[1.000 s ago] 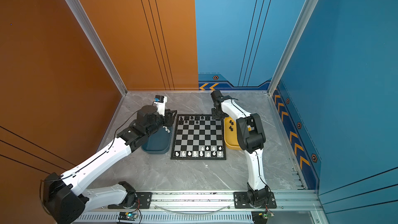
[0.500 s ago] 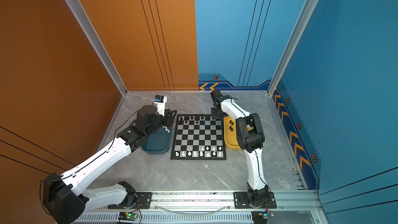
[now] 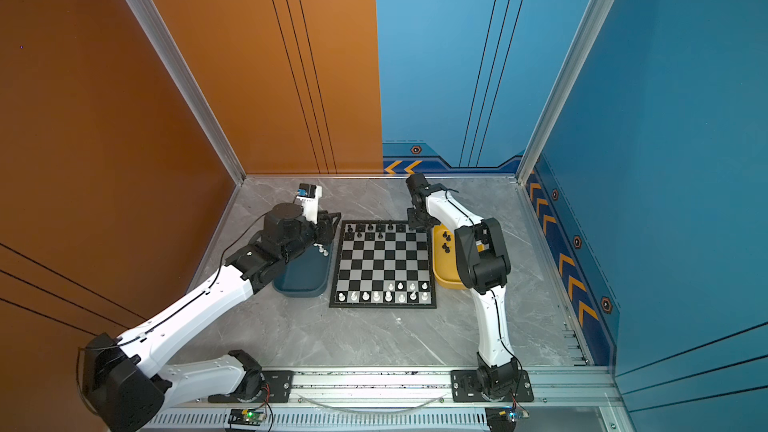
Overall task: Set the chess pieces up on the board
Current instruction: 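Lower the black piece onto the far corner square with the right gripper, then raise the right gripper and move it over the yellow tray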
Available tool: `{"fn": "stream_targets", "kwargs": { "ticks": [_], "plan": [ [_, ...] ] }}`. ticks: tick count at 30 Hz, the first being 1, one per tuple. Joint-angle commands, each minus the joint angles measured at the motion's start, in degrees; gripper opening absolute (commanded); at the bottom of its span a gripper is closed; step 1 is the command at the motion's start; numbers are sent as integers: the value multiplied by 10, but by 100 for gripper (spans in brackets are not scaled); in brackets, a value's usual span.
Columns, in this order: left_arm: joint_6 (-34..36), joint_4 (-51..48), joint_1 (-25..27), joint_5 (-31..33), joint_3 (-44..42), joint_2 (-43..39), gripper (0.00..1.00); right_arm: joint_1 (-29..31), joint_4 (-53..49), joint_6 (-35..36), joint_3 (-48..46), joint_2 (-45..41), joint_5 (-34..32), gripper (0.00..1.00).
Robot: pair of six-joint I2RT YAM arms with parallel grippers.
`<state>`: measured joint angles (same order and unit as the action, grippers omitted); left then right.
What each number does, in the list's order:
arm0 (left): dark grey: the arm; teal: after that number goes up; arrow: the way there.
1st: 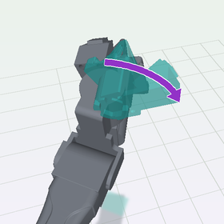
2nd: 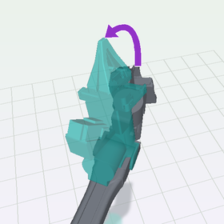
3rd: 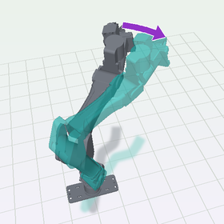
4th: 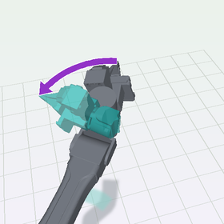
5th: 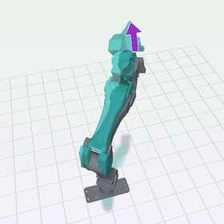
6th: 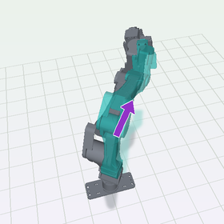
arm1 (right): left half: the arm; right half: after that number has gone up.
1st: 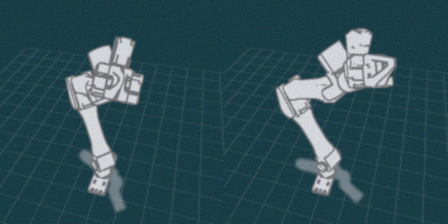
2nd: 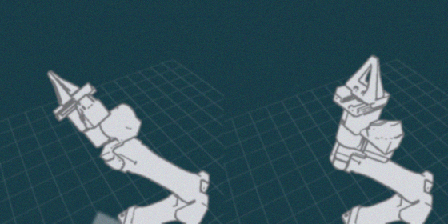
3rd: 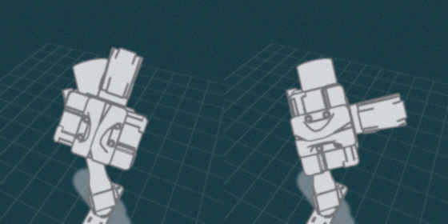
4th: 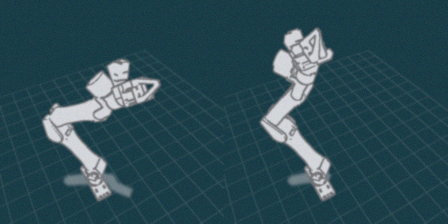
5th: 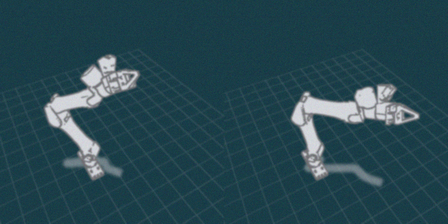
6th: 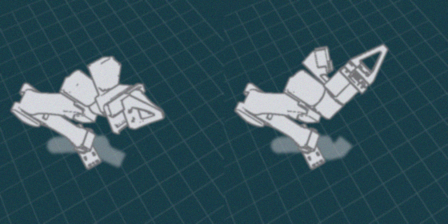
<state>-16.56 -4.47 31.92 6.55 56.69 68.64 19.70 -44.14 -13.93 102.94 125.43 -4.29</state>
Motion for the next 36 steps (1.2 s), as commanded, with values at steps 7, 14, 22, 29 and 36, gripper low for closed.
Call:
{"fn": "stream_targets", "kwargs": {
  "ticks": [7,14,22,29,36],
  "plan": [
    [-3,-7,-5,-8,3,-6,44,-3,-12,-7,7,10,9,25],
    [-2,-7,-5,-8,2,-7,44,-3,-12,-7,9,7,7,25],
    [-3,-7,-5,-11,4,-9,44,-4,-17,-4,9,-22,2,26],
    [-4,-8,-4,-12,3,-14,44,-4,-18,1,3,-71,-10,30],
    [-4,-11,-3,-11,0,-20,44,-7,-19,9,-53,-179,-28,32]
  ]
}}
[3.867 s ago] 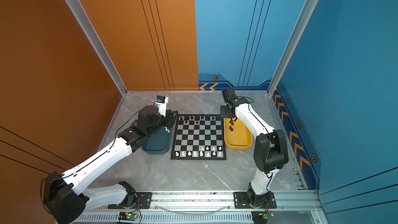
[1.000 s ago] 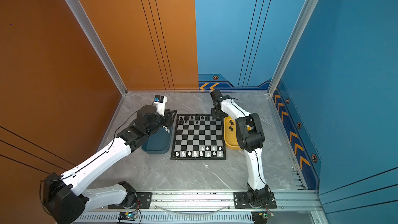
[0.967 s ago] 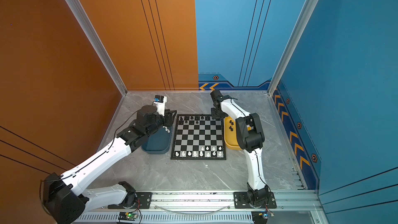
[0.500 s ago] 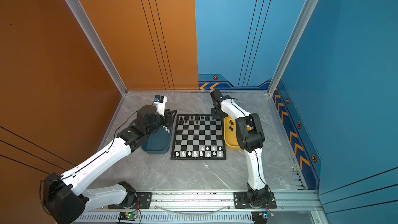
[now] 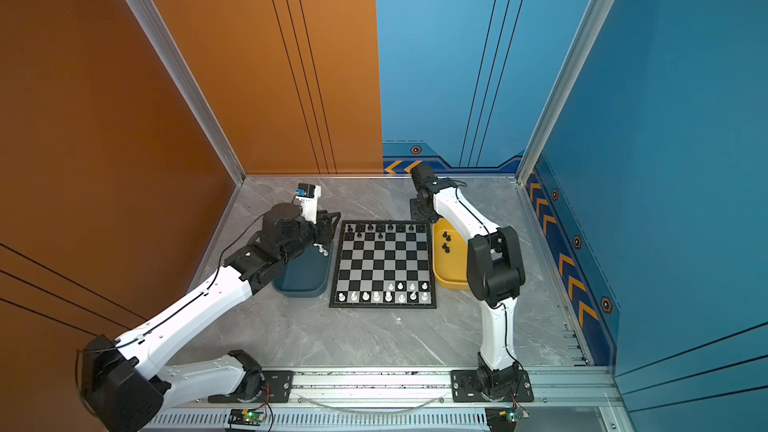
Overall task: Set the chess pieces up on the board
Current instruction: 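Raise the right gripper and move it over the yellow tray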
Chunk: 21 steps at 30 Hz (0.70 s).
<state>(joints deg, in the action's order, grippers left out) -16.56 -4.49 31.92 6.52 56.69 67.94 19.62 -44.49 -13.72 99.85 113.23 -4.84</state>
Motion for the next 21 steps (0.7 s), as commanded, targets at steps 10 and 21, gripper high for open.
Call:
{"fn": "stream_targets", "kwargs": {
  "ticks": [10,21],
  "plan": [
    [-6,-8,-1,-12,-1,-12,44,-57,35,-11,-212,-234,-31,30],
    [-7,-10,2,-8,-1,-12,44,-106,99,-37,-335,-207,51,26]
  ]
}}
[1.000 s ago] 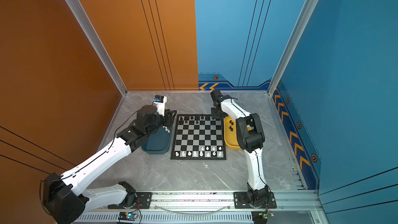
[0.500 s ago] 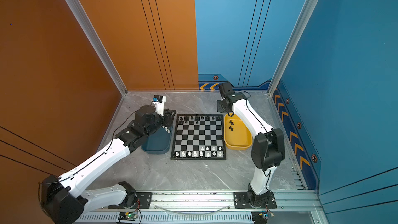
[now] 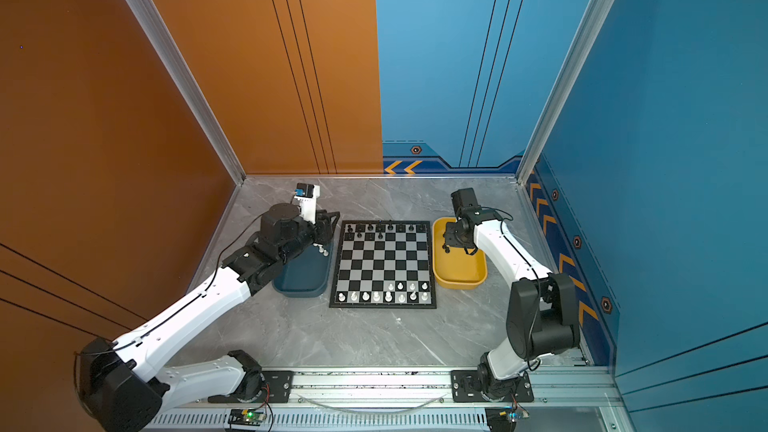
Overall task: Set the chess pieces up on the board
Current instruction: 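Raise the right gripper and move it over the yellow tray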
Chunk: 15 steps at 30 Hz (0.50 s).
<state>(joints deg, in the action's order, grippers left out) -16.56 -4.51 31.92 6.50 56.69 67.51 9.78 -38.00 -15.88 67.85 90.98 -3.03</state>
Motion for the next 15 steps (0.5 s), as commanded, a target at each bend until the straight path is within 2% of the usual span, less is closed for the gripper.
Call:
{"fn": "stream_targets", "kwargs": {
  "ticks": [1,15],
  "plan": [
    [-7,-9,2,-7,-1,-7,44,-9,38,-18,-16,25,37,25],
    [-6,-10,5,-7,5,4,44,-4,59,-24,-8,83,58,26]
  ]
}}
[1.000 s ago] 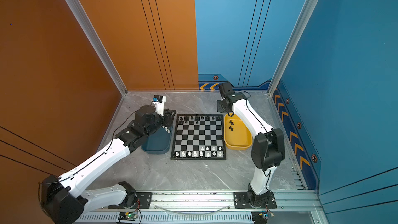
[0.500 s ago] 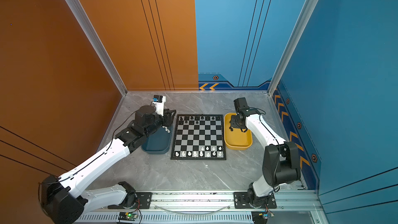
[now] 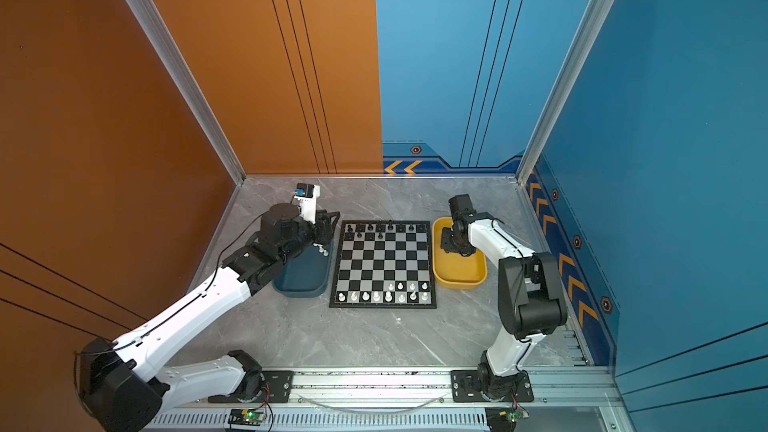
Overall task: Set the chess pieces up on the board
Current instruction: 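Raise the right gripper and move it over the yellow tray, then lower the right gripper into the yellow tray and grasp a black pawn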
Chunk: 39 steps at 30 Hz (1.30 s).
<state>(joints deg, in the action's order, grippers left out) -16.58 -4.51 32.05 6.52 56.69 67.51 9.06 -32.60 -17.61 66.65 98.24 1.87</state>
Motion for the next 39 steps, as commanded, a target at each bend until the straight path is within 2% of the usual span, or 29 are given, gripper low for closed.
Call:
{"fn": "stream_targets", "kwargs": {
  "ticks": [1,23,39],
  "plan": [
    [-6,-10,4,-7,5,4,44,3,4,-6,5,14,9,26],
    [-3,-12,4,-5,8,6,44,2,3,-2,37,58,9,27],
    [-3,-12,4,-4,8,7,44,2,4,-1,55,81,8,23]
  ]
}}
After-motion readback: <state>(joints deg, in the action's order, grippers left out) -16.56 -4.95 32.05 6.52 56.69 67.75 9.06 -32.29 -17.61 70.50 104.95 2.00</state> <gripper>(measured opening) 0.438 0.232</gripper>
